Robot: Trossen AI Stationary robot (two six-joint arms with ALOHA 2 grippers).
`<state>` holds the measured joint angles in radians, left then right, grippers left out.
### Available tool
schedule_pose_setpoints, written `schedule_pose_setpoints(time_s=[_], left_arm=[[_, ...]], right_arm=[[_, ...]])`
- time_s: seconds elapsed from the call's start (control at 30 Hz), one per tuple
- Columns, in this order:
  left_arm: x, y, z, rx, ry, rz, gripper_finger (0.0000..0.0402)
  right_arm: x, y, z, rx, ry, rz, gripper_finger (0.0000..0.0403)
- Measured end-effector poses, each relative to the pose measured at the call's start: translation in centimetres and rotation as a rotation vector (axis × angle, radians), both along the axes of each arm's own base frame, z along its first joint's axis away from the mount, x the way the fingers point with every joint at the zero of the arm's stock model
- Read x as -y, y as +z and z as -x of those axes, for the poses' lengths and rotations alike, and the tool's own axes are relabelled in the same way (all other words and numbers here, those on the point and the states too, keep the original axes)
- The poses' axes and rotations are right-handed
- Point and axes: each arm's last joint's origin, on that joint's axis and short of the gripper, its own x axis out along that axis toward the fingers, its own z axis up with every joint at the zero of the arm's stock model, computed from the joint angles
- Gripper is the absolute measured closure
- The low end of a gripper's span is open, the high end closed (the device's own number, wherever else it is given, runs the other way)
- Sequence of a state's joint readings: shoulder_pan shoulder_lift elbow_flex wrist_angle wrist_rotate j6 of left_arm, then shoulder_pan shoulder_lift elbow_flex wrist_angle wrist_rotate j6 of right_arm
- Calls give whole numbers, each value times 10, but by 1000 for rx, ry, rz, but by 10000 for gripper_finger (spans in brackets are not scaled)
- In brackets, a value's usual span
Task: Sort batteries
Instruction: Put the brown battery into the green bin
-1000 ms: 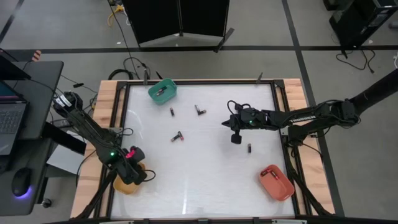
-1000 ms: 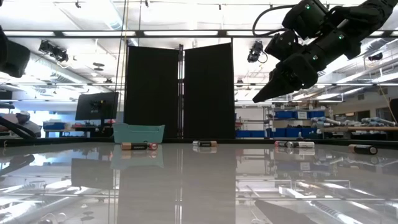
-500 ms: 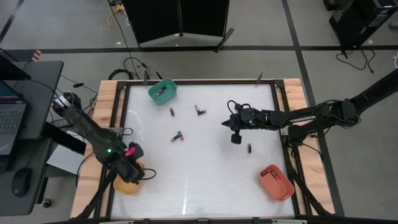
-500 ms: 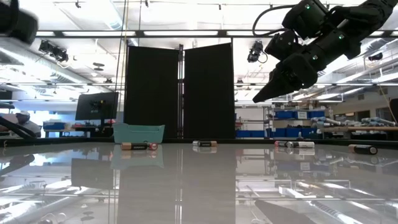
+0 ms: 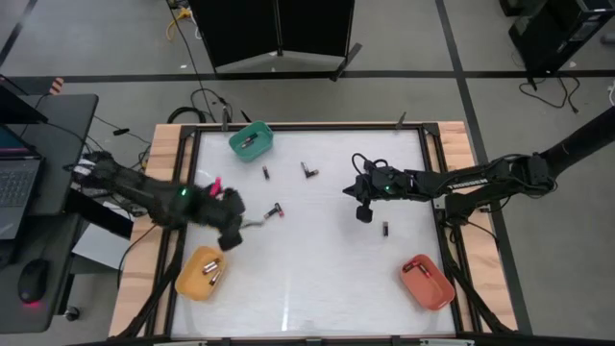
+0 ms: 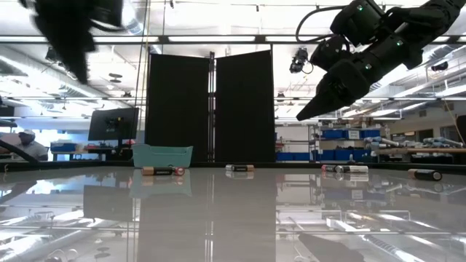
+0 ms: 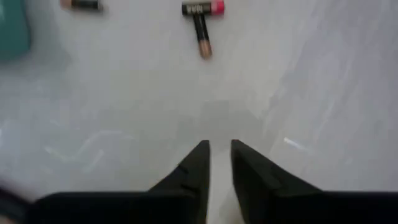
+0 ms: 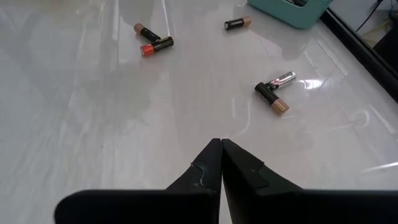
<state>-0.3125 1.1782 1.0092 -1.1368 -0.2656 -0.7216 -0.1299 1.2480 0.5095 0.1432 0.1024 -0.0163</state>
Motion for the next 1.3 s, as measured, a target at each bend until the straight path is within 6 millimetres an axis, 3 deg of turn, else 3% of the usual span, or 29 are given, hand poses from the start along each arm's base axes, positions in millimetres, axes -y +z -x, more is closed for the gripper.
schedule_pose_setpoints(time_s=[0.2,0.43,0.67,0.97,1.3], left_arm=[[-68,1,-27,88,11,38,395],[-137,-30,-50,53,99,111,375],[-185,-72,-74,-20,419,231,341],[-218,-97,-86,-52,624,306,275],[-227,-112,-92,-82,685,330,266]], right_arm=[[0,0,0,12,-34,-49,377],[-5,0,0,12,-32,-74,379],[-8,-1,-1,11,-20,-75,380],[-9,-1,-1,6,-12,-71,376],[-11,-2,0,-9,-2,-70,380]])
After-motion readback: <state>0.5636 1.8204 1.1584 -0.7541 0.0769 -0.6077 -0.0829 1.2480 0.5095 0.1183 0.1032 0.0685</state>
